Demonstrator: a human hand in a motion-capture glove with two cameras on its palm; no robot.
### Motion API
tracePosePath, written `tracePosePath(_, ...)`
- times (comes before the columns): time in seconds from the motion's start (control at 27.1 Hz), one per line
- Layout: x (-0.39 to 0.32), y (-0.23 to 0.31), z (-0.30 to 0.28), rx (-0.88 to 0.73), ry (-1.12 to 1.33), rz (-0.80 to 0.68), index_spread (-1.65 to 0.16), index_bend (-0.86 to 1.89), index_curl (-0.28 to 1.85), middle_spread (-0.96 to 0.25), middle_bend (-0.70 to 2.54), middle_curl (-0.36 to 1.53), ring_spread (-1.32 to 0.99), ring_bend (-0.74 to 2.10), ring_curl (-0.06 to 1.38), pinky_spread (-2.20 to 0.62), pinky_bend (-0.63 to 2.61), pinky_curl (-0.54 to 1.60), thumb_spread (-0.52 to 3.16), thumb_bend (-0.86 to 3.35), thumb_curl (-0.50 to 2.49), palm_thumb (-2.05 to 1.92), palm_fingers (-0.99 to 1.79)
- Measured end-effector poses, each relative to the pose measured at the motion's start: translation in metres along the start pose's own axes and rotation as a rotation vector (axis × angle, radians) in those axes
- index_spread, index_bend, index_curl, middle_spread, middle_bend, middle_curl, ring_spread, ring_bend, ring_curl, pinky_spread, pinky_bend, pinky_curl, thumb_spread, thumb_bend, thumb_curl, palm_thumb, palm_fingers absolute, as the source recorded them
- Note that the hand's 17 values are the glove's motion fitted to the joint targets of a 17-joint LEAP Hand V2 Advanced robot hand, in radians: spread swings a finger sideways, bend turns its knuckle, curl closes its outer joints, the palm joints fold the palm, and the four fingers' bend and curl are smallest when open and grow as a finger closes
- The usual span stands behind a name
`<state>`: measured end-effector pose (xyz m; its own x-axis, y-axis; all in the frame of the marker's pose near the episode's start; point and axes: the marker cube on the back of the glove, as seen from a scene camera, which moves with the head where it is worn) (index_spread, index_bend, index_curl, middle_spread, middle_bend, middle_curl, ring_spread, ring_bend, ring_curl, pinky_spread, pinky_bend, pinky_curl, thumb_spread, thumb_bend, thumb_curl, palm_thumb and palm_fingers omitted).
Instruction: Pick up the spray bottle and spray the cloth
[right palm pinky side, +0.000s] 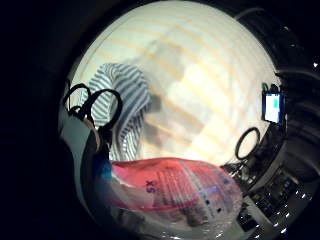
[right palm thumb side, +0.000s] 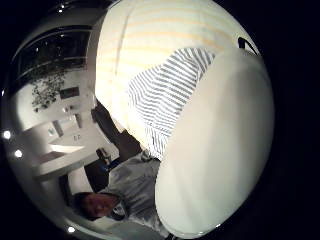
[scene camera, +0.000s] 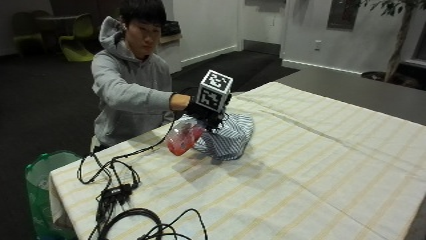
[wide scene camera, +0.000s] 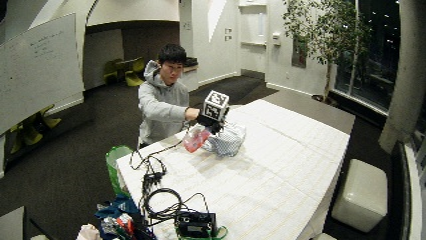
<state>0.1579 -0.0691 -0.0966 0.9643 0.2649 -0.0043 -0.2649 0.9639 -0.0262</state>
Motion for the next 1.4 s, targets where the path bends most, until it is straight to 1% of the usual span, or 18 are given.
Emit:
tracePosePath(0.15,-0.004,0.001,0.006,-0.016,0.006,0.001,-0.23,0.19,0.46,-0.13,0.65,0.52,-0.18,0.71,0.47,-0.27,0.39,0.4,0.04,-0.03,0.69,1.07,1.35)
tracePosePath(0.41,-0.015,0.015,-0.028,0.03,0.046,-0.009,-0.23,0.19,0.48,-0.13,0.65,0.52,-0.18,0.71,0.48,-0.27,0.39,0.41,0.03,-0.03,0.7,1.07,1.35)
tracePosePath(0.55,-0.022,0.019,-0.037,0.036,0.076,-0.01,-0.23,0.19,0.48,-0.13,0.65,0.52,-0.18,0.71,0.48,-0.27,0.39,0.41,0.02,-0.03,0.71,1.07,1.35)
tracePosePath(0.81,-0.019,0.01,-0.015,0.005,0.081,0.003,-0.23,0.18,0.49,-0.13,0.66,0.52,-0.18,0.71,0.48,-0.27,0.39,0.41,0.02,-0.03,0.71,1.07,1.34)
tracePosePath(0.96,-0.025,0.009,-0.006,0.031,0.034,-0.013,-0.23,0.19,0.5,-0.13,0.66,0.52,-0.19,0.71,0.48,-0.27,0.39,0.41,0.02,-0.03,0.72,1.07,1.34)
tracePosePath(1.07,-0.041,0.013,-0.008,0.1,-0.041,-0.064,-0.23,0.18,0.5,-0.13,0.66,0.52,-0.18,0.71,0.48,-0.27,0.39,0.41,0.02,-0.03,0.72,1.07,1.34)
tracePosePath(1.18,-0.063,0.02,-0.02,0.202,-0.167,-0.141,-0.23,0.18,0.5,-0.13,0.66,0.52,-0.19,0.71,0.48,-0.27,0.39,0.41,0.02,-0.03,0.72,1.07,1.34)
tracePosePath(1.29,-0.089,0.03,-0.038,0.341,-0.364,-0.222,-0.23,0.18,0.5,-0.13,0.66,0.52,-0.19,0.71,0.48,-0.27,0.39,0.42,0.02,-0.03,0.73,1.07,1.34)
tracePosePath(1.4,-0.113,0.036,-0.055,0.525,-0.634,-0.287,-0.23,0.17,0.5,-0.13,0.66,0.52,-0.19,0.71,0.48,-0.27,0.39,0.42,0.03,-0.03,0.73,1.07,1.34)
